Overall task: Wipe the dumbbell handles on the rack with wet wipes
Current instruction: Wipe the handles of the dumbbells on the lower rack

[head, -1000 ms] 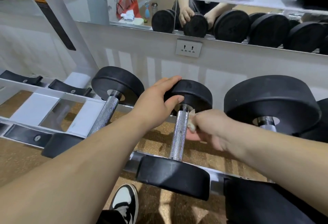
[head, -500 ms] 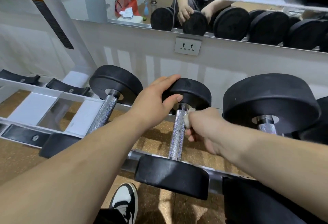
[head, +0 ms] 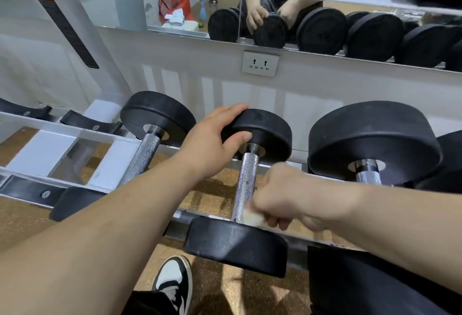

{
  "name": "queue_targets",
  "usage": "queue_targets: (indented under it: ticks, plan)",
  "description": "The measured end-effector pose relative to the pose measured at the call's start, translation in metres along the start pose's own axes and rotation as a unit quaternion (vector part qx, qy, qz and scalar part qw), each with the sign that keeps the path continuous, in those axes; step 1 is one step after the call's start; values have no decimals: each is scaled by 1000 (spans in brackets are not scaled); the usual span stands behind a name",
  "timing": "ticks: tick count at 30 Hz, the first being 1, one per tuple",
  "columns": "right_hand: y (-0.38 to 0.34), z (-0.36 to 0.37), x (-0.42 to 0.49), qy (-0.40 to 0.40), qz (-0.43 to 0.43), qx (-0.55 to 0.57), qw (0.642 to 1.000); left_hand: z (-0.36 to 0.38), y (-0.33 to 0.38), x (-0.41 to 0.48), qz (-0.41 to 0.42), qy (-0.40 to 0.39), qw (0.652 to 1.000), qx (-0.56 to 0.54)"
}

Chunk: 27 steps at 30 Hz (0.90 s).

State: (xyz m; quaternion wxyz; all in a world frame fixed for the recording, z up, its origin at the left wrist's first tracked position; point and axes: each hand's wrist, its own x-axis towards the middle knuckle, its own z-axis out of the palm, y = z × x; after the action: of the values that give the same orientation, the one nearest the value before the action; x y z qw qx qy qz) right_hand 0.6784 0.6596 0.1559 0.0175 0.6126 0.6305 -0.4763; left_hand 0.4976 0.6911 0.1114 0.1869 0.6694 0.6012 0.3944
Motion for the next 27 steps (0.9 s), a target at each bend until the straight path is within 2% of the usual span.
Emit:
queue_targets:
  ticks: [4,7,10,12,13,16,18,20,23,25,27]
  plan:
    - [-9,-18,23,118,-54,164,978,1,0,0,-4,3,1000,4]
    - [1,-5,30,198,-120,130,964,0,1,0,-4,4,1000,10]
    - [10,0,31,209,-168,77,960,0,2,-1,-4,1,1000,13]
    - [11,-4,32,212,-217,14,953,0,1,-2,-3,2,1000,14]
    - [9,-7,32,217,-254,-55,941,0,1,-1,-2,4,1000,12]
    - [4,-9,33,239,-355,-269,863,0,2,1,-1,3,1000,1]
    - [-1,-8,38,250,-363,-360,822,0,0,2,3,4,1000,0]
    - [-7,-4,41,248,-329,-383,827,0,-2,3,3,1,1000,-1]
    - [-16,-1,28,202,-289,-324,878,0,-2,3,-6,-3,1000,1]
    - [-15,0,15,107,-268,-298,910,0,-1,3,-7,-6,1000,0]
    - [-15,2,3,6,-258,-292,921,-1,-2,3,-5,-8,1000,-4]
